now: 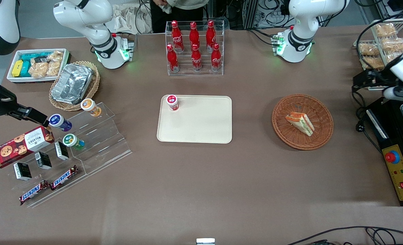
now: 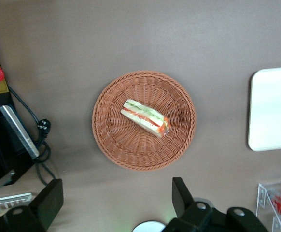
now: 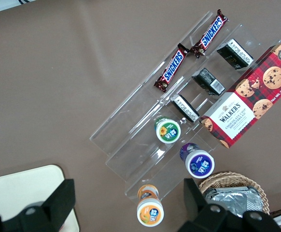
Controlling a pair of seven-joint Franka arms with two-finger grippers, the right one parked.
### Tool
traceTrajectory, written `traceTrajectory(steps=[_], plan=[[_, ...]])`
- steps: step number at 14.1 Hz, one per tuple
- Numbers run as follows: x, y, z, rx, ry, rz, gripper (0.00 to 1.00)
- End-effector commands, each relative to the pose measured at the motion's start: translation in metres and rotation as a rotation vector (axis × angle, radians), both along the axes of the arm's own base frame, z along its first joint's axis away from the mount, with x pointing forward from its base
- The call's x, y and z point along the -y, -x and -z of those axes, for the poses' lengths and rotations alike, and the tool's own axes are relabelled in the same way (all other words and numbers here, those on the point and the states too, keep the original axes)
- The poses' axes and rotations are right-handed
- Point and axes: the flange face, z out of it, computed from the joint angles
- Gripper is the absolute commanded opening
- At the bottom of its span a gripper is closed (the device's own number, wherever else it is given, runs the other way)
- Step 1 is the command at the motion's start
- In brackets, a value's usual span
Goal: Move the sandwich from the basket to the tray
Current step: 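Move the left gripper over the wrapped sandwich in the wicker basket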
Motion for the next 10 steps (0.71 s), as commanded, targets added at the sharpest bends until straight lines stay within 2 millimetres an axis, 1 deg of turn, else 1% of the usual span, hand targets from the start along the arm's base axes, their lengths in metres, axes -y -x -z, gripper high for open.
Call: traceTrajectory(steps=[1,3,4,5,7,8,10], plan=[[0.03,0.03,0.043,0.035,-0.019,-0.085,1.0],[0.041,0.035,0.067,0.026,-0.026,-0.202,1.0],[0.049,0.037,0.078,0.003,-0.037,-0.283,1.0],[0.057,0.037,0.092,0.001,-0.048,-0.339,1.0],[0.065,0.041,0.123,0.04,-0.085,-0.451,1.0],[0.066,0.04,0.132,0.06,-0.086,-0.532,1.0],[0.066,0.036,0.16,0.029,-0.106,-0.643,1.0]])
